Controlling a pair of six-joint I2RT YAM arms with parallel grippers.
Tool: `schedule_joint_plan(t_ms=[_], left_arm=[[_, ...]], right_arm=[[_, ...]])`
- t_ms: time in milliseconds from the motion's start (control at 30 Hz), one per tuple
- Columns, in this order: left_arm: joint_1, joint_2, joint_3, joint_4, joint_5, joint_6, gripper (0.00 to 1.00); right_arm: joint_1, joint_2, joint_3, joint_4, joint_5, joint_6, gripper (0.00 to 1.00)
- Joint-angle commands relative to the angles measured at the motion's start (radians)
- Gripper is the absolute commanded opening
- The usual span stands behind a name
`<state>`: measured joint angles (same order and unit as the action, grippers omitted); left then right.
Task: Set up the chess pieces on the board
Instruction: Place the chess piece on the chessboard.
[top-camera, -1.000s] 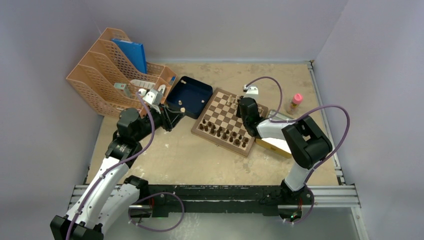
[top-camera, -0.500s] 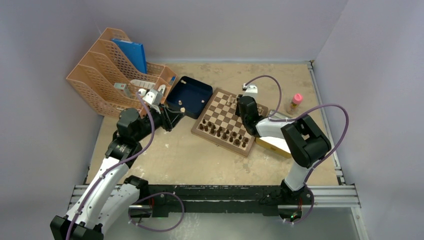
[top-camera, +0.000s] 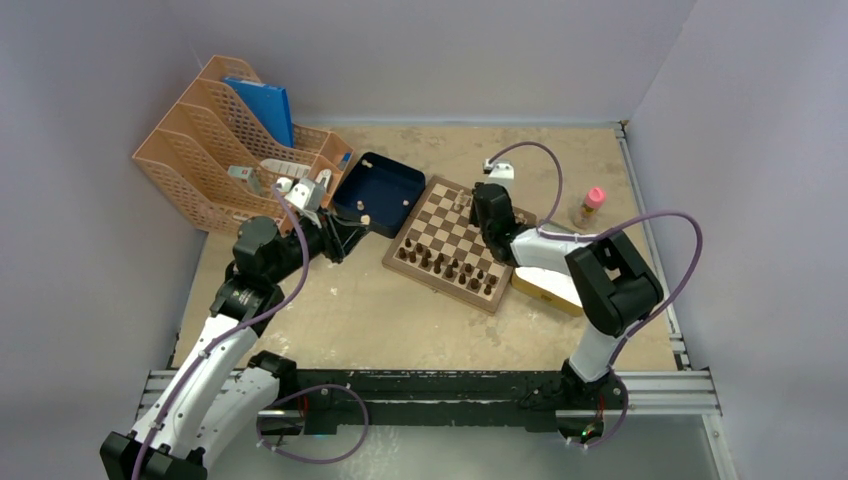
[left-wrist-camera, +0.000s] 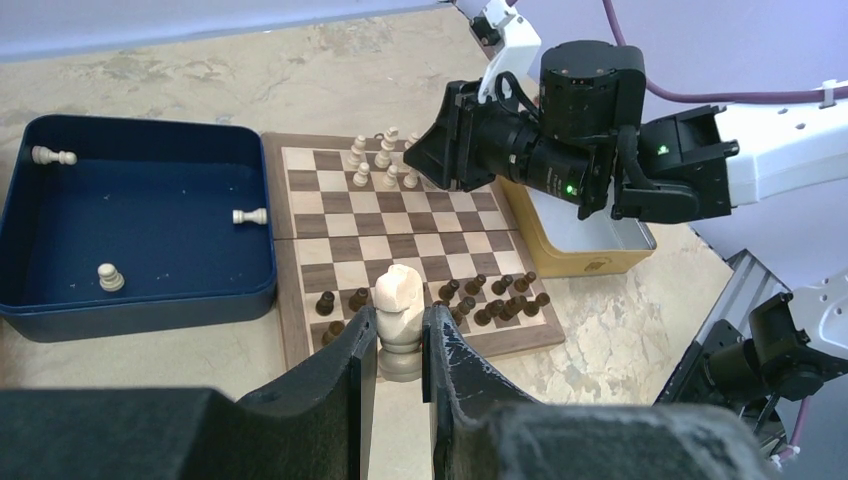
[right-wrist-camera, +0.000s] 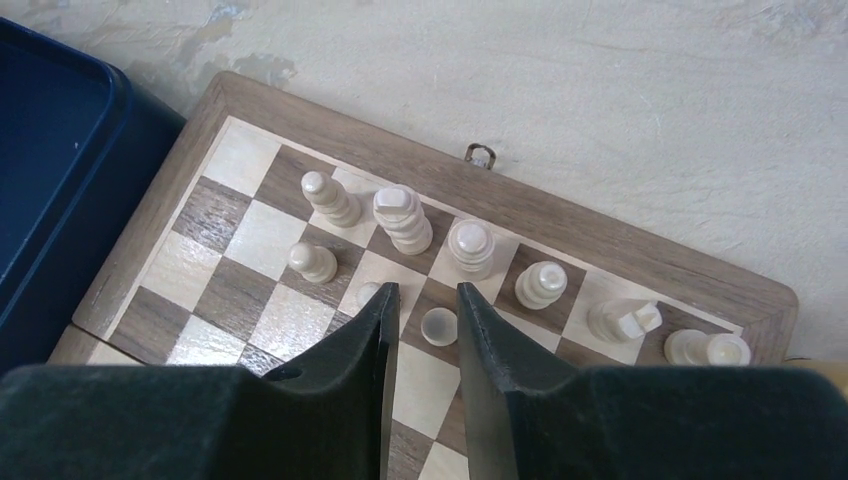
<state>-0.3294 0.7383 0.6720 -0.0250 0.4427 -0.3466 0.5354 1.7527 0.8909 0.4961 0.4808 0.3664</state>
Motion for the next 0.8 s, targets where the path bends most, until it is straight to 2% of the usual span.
schedule_joint_plan(t_ms=[0,167,267,400,500,633,667,767], left_arm=[[0.003,-0.016,0.02,0.057,0.049,0.055,0.0],[0.003,0.0,-0.008,0.11,0.187,0.151,0.0],[0.003,0.014,-0.039,0.195,0.361,0.221,0.0],[0.003,0.031,-0.055,0.25,0.553,0.319,0.0],[0.003,0.046,-0.05,0.269,0.61,0.358,0.0],[0.002,0.071,-0.024,0.261,0.635,0.403,0.0],[0.003,0.077,-0.018,0.255,0.638,0.408,0.0],[0.001,0.086,-0.012,0.258,0.631,0.413,0.0]], right_arm=[[-0.006,-0.094,0.054,-0.075,0.028,0.022,0.31],[-0.005,-0.188,0.098,-0.146,-0.062,0.015,0.36],[-0.005,-0.244,0.138,-0.201,-0.207,0.016,0.39],[-0.004,-0.311,0.172,-0.212,-0.49,-0.015,0.4],[-0.002,-0.392,0.138,-0.149,-0.729,0.027,0.44],[0.001,-0.501,0.081,-0.072,-1.034,0.013,0.54],[0.003,-0.518,0.075,-0.073,-1.087,0.006,0.56],[0.01,-0.532,0.105,-0.163,-1.107,0.009,0.57]])
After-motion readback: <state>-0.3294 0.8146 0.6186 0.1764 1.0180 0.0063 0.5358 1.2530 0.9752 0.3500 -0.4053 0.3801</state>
